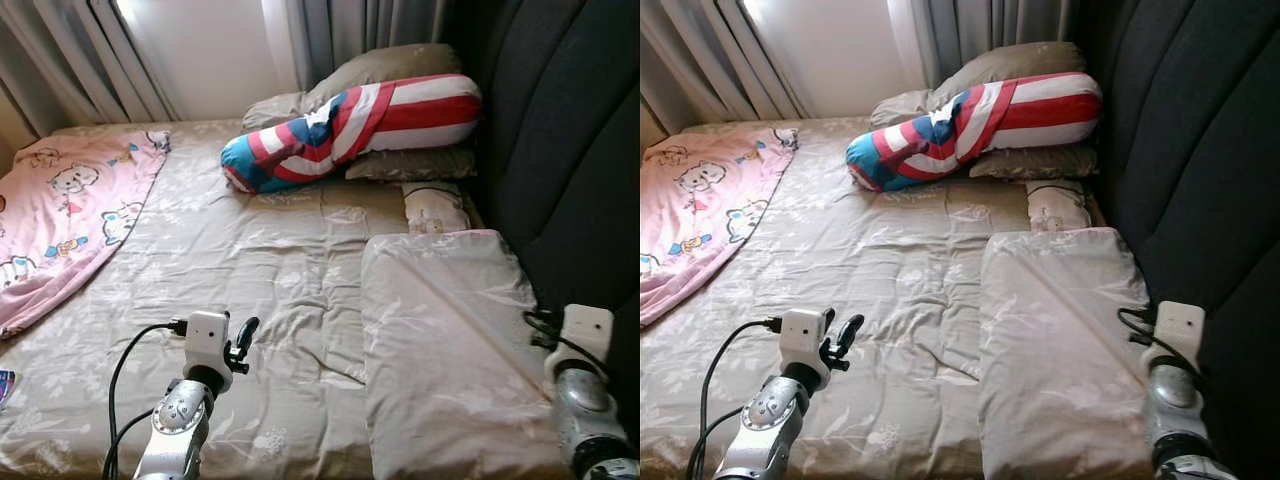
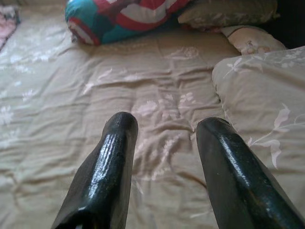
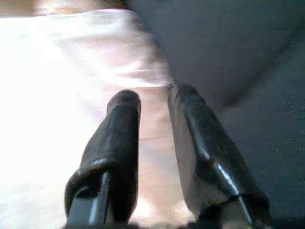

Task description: Clean up the room

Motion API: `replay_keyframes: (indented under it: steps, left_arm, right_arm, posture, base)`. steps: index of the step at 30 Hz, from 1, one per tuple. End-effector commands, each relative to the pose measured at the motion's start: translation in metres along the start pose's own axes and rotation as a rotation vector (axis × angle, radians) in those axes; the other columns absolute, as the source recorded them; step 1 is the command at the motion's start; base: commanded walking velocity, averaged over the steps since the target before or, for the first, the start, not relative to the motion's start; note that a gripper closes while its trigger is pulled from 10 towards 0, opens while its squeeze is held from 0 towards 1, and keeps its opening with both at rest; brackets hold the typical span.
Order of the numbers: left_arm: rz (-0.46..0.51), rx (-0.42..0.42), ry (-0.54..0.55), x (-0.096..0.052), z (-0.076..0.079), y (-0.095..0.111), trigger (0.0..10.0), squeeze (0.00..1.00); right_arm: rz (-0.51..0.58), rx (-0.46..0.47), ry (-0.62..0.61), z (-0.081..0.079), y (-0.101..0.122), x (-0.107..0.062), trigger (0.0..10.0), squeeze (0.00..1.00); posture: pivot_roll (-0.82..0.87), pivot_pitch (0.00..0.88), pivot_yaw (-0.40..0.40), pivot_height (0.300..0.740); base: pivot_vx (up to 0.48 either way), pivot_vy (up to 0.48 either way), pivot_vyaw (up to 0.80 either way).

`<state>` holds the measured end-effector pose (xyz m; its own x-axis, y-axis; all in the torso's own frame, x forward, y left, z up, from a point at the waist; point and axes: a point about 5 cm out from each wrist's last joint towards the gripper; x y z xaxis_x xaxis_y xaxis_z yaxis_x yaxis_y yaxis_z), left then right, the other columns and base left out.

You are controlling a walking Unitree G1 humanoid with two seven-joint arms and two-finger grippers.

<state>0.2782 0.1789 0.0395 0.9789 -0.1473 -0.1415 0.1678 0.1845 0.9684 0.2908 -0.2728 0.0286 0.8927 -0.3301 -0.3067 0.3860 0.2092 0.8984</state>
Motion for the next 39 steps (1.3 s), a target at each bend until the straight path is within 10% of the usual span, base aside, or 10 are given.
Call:
replay_keyframes:
  steps: [1,19,39]
  left_arm:
    - [-0.044,-0.036,0.051,-0.004,-0.009,-0.011,10.0,0.00]
    - [-0.427,-0.049,0.213,-0.034,-0.030,-0.083,10.0,0.00]
    - [-0.590,-0.034,0.267,-0.051,-0.025,-0.109,10.0,0.00]
  right_arm:
    - [0.022,0.015,0.082,-0.020,-0.002,-0.004,10.0,0.00]
    - [-0.356,0.019,0.299,-0.078,-0.094,-0.063,10.0,0.00]
    - [-0.411,0.000,0.291,-0.084,-0.106,-0.074,10.0,0.00]
  posture:
    - [-0.02,0.000,0.038,0.740]
    - [-0.02,0.000,0.027,0.740]
    - [-0.03,0.000,0.037,0.740]
  base:
    - [0.000,0.000,0.00]
    - [0.000,0.000,0.00]
    - [0.000,0.000,0.03]
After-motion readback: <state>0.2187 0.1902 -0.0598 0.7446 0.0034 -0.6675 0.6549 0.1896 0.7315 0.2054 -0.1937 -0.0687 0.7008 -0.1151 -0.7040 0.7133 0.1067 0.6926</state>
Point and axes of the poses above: a point about 5 cm out from each wrist's last joint towards the gripper, its own x axis pointing out of the wrist towards the gripper, its own y axis along the axis of the wrist's last joint, z = x × y, and after that the axes turned 12 degrees about -x, right-handed
